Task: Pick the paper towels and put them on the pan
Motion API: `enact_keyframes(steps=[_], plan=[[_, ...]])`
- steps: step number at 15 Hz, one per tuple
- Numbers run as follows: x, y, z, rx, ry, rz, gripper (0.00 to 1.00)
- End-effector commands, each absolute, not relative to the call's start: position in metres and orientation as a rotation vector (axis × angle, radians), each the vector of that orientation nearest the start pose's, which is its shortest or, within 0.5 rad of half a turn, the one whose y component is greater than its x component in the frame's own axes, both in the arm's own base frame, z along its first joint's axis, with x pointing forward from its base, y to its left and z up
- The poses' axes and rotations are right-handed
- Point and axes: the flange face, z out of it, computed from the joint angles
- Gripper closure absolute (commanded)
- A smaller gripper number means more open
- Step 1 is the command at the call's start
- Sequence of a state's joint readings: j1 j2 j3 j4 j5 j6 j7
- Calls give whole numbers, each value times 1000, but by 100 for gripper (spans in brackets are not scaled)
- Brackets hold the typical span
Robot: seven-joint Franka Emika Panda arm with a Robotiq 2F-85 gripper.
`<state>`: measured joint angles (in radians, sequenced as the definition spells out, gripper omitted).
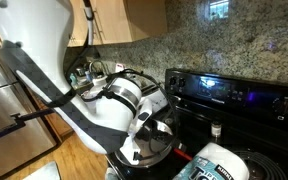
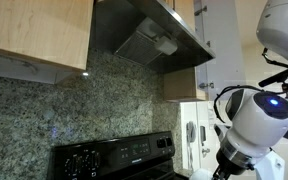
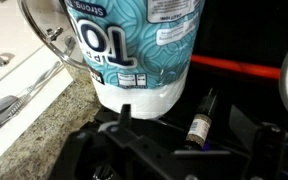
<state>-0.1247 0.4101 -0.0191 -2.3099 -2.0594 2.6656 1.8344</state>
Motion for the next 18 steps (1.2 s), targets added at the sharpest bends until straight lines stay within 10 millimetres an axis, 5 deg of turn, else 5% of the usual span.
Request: enact_keyframes(steps=[1,5,9,18], plan=[[476,-45,145,2508,-16,729,0],[477,-47,150,2503,-23,739,0],[487,-57,135,2504,-41,682,0],[515,-135,93,2527,-267,471,0]])
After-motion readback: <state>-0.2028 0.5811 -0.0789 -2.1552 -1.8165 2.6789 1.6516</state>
